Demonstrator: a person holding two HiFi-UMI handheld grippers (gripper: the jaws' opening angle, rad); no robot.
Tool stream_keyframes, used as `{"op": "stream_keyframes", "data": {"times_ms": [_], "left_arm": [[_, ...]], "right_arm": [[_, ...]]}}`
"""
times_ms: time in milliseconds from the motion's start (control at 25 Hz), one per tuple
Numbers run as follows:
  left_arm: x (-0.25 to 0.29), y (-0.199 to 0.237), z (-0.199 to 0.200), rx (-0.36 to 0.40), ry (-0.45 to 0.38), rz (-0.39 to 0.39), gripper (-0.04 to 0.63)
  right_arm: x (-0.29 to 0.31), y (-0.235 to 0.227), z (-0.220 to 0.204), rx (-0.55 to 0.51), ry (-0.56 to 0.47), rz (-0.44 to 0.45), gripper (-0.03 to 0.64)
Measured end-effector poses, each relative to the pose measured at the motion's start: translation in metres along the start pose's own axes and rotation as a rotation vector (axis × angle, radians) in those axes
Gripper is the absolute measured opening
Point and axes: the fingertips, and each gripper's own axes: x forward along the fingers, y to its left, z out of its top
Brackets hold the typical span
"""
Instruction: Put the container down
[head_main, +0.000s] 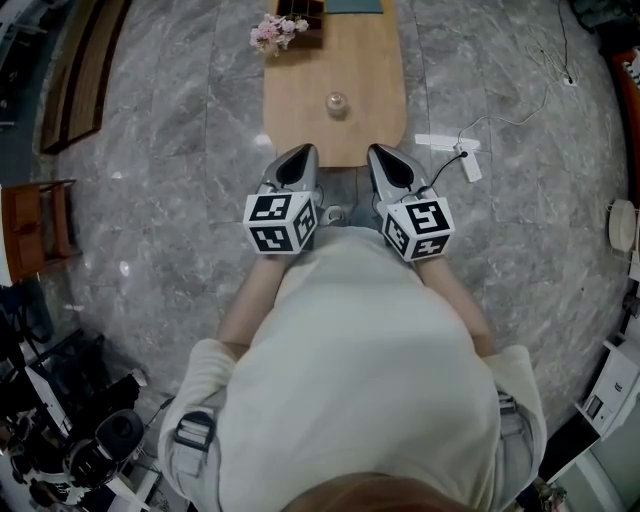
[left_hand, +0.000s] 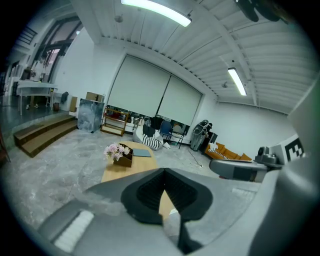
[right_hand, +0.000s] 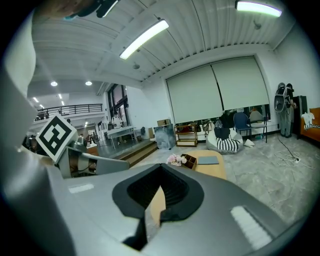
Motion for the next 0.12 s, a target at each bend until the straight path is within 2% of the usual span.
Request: {"op": "stream_keyframes", "data": {"times_ms": [120], "left_arm": [[0.0036, 0.0012, 0.0007, 0.000, 0.003, -0.003, 0.000]], "right_arm": [[0.0044, -0.0022, 0.0002, -0.007, 0.007, 0.007, -0.002]]}}
